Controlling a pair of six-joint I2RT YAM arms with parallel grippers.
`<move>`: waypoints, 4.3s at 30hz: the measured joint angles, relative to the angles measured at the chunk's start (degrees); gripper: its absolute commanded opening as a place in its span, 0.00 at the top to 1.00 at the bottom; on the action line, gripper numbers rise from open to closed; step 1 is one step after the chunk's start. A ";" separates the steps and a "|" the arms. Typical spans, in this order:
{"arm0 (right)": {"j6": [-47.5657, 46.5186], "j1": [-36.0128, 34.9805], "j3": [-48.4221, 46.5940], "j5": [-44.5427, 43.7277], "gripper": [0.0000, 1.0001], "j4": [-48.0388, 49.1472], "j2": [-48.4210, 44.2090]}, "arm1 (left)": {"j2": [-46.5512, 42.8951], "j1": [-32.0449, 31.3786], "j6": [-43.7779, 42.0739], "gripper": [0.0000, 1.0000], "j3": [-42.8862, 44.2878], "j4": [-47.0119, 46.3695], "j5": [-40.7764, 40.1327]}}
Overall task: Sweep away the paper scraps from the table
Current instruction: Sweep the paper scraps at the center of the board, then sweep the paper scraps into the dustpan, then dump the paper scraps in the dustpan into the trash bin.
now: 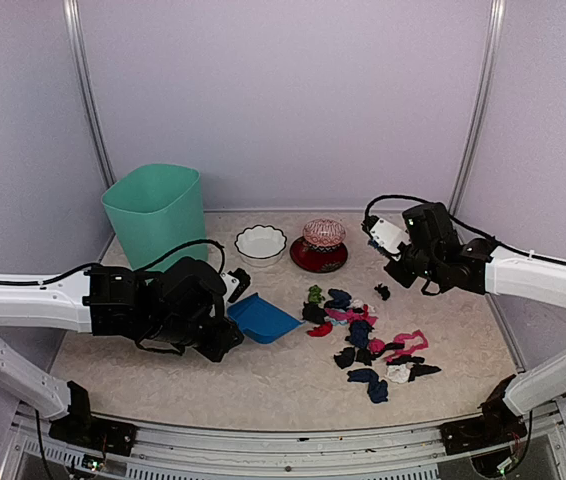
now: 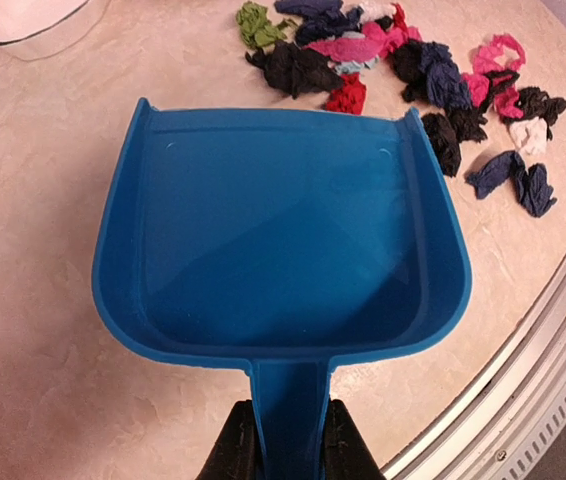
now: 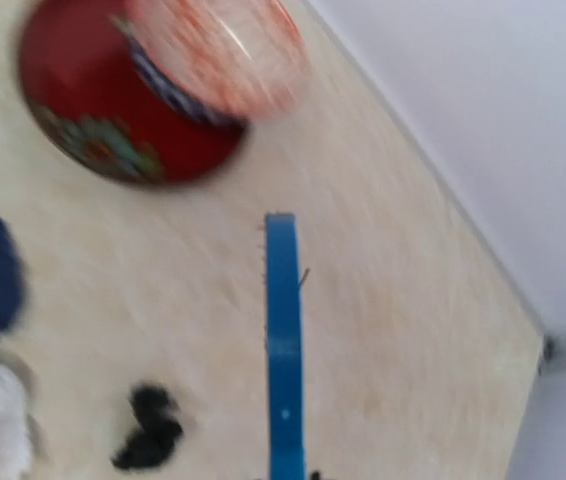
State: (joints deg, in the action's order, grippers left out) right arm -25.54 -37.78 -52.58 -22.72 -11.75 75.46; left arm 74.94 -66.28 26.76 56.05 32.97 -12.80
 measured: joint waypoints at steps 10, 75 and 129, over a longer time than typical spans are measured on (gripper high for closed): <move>15.21 2.58 0.17 -4.72 1.00 -6.21 6.47 | 6.10 -3.10 -1.38 1.00 -0.85 -0.79 -0.26; 35.08 -20.11 -17.92 12.26 1.00 -17.53 22.01 | 25.75 3.21 -7.67 1.00 -8.11 -34.56 3.89; 47.63 -9.18 1.90 -5.51 1.00 -17.18 -8.72 | 4.17 5.05 -10.14 1.00 -4.85 -29.44 -3.15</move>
State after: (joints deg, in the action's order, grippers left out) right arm 22.09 -46.96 -50.68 -28.23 -28.93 66.74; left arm 79.11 -61.23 16.62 51.20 3.53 -15.94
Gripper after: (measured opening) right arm 0.043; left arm 0.158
